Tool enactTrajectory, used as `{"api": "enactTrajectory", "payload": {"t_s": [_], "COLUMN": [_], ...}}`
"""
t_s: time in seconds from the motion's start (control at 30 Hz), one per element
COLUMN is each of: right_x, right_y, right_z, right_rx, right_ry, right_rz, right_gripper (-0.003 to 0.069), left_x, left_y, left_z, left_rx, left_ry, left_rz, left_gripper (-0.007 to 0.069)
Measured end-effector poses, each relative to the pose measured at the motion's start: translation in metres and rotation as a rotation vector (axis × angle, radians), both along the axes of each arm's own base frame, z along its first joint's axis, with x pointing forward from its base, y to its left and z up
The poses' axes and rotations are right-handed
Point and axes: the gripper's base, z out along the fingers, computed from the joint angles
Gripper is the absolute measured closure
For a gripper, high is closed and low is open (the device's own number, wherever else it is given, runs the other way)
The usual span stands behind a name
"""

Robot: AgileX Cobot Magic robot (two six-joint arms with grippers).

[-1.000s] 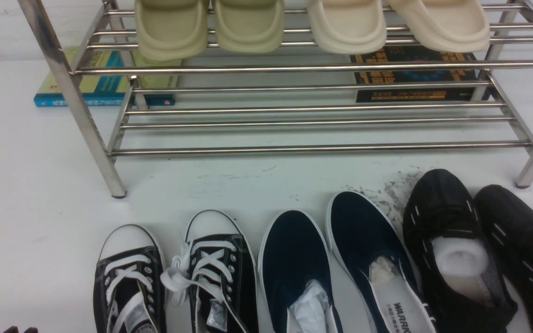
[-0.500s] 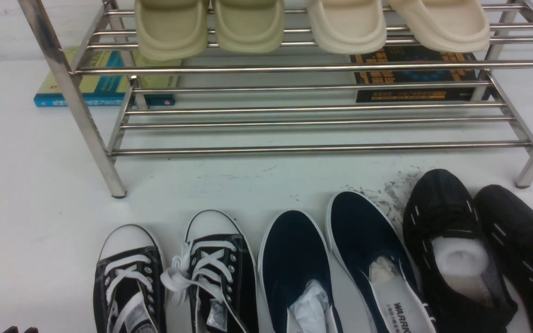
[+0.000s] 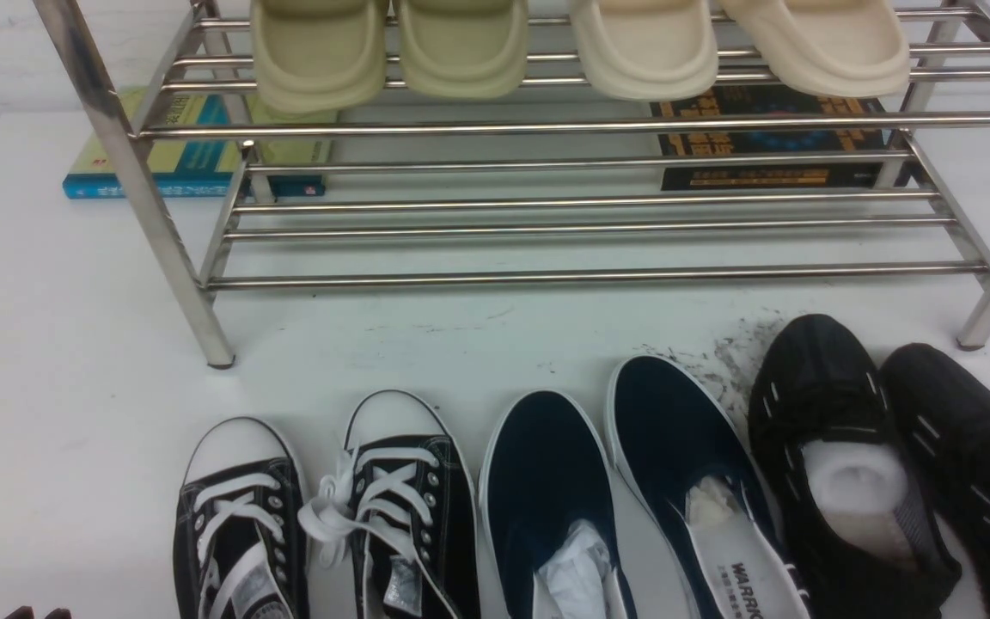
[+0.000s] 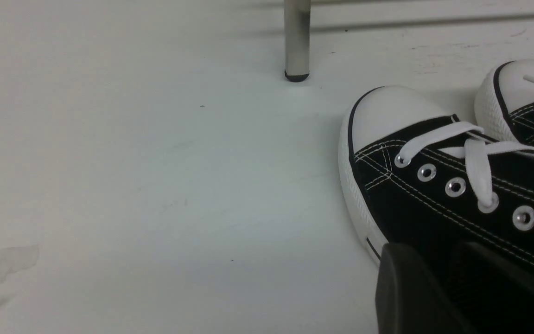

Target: Take the shoes off the shelf with your hand on the white table.

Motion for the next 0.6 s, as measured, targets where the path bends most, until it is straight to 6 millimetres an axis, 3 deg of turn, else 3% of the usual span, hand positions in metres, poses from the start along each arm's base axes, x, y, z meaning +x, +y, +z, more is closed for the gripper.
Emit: {"api": "enactTrajectory", "payload": {"t_s": [0.6], "right_x": [0.0], "right_y": [0.0], "right_z": [0.0], "right_rx": [0.0], "right_ry": [0.0], "right_rz": [0.0], "right_gripper": [0.0421], "left_x": [0.0], "left_y": [0.0], "left_z": [0.0], "left_rx": [0.0], "left_ry": [0.0], "left_rz": [0.0], "left_gripper": [0.0431]}}
